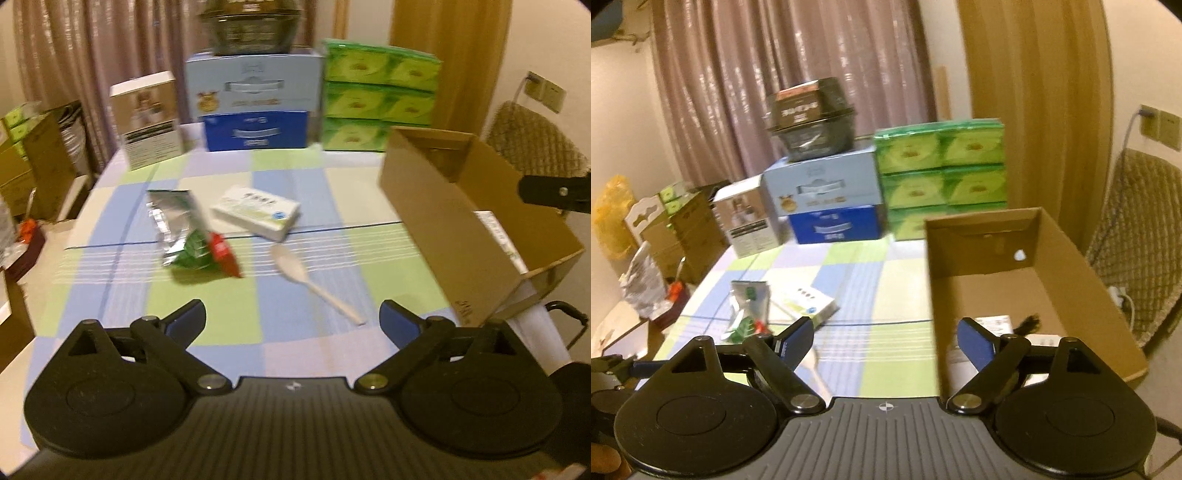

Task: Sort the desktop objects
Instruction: 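Move both grippers back over the table toward the spoon and red packet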

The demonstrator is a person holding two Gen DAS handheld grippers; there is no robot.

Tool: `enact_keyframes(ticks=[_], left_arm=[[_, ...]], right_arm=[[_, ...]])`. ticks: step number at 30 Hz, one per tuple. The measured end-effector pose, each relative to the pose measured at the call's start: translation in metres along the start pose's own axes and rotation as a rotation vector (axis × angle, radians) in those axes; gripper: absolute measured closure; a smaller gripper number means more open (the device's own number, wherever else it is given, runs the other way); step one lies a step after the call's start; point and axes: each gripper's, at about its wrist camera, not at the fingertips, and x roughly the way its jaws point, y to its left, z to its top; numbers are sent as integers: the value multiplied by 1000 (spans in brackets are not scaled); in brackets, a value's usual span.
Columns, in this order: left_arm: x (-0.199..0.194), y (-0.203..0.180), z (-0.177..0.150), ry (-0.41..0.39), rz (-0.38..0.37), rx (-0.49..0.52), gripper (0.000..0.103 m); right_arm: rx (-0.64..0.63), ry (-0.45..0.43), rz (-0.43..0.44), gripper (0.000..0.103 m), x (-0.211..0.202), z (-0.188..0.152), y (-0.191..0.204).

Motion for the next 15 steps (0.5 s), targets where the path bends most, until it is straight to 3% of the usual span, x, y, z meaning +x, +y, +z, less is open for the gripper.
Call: enact_keyframes(ticks=[6,15], left_arm=[[-8,36,-8,-14,48,-44,1],[-8,60,-12,-10,76,-63,1]], right_arm=[[-30,17,39,17,9,-6,27],[-68,60,84,16,28,-19,50]])
